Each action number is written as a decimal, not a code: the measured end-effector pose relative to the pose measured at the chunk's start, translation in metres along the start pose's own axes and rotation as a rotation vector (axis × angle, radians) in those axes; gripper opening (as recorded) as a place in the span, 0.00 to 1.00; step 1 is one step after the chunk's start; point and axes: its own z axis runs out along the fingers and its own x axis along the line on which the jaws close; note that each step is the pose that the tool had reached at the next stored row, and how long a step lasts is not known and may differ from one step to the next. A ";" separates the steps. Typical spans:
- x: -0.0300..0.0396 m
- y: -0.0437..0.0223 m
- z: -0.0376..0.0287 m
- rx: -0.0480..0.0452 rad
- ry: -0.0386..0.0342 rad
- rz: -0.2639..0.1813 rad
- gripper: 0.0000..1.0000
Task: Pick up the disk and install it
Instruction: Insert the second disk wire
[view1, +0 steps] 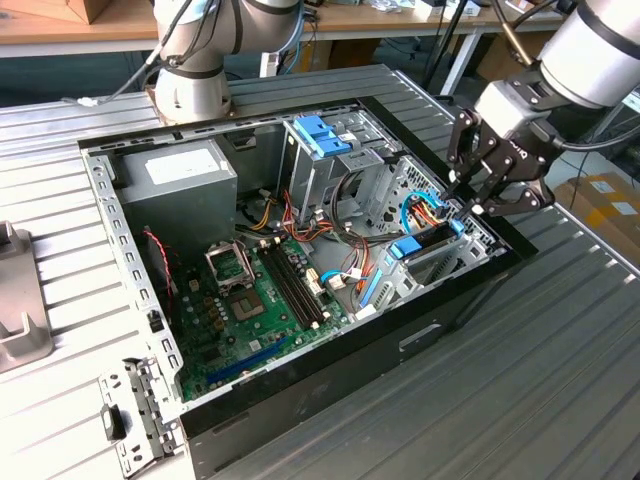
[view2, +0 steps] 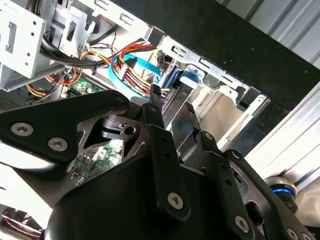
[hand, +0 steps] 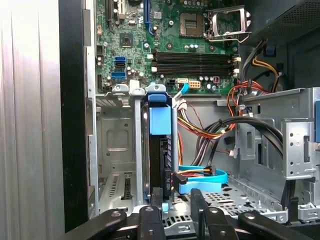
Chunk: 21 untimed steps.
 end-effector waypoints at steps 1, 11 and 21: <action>0.0000 0.0003 0.0001 0.0000 0.0000 0.000 0.36; 0.0006 0.0028 0.0036 0.0000 0.0001 0.000 0.36; 0.0014 0.0050 0.0093 0.0000 0.0004 0.000 0.36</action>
